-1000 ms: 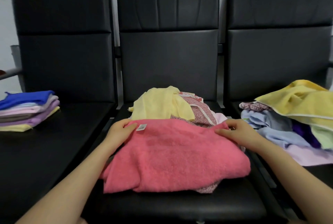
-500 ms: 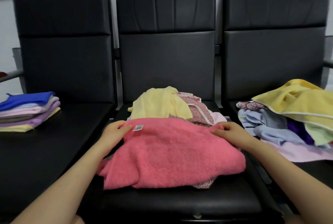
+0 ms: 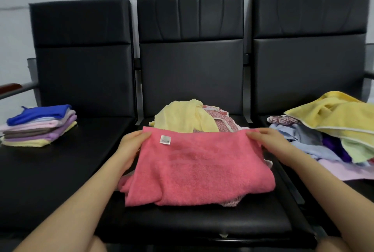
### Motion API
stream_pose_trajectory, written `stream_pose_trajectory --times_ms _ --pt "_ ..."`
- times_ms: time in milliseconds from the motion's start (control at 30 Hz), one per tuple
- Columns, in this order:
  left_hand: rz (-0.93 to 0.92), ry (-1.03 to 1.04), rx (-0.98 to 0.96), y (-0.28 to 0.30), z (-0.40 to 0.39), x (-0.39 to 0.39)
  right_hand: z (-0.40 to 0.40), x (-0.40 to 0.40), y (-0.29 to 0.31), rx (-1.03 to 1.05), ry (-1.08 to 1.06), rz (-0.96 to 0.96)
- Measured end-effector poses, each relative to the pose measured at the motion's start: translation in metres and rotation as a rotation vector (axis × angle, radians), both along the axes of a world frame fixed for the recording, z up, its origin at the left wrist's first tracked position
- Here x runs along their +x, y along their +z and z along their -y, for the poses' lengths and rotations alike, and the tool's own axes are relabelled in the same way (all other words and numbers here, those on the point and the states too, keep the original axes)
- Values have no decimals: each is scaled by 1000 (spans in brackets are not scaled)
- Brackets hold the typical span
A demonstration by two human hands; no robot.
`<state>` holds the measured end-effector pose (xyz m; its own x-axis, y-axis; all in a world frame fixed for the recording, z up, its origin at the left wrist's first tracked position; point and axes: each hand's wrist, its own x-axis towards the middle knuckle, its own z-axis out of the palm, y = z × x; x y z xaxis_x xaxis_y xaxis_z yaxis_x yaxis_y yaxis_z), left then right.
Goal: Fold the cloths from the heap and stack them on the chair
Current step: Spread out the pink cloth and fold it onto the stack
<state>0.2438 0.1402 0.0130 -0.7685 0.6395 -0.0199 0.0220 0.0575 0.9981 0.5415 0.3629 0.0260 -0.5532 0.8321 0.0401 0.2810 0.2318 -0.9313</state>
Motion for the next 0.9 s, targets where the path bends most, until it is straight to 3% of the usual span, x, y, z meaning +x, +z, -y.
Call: stream_pose_trajectory --times_ms 100,200,400,700,900 --pt "-128 137 118 32 10 14 18 8 35 181 -112 -179" --pt "-145 201 298 82 22 21 35 12 90 320 -155 -365" --pt "-222 249 496 188 37 24 64 3 202 449 -162 -550" --pt "-224 298 662 270 61 31 87 1 285 426 -136 -672" --pt "-182 290 847 299 77 31 103 8 316 153 -7 -838"
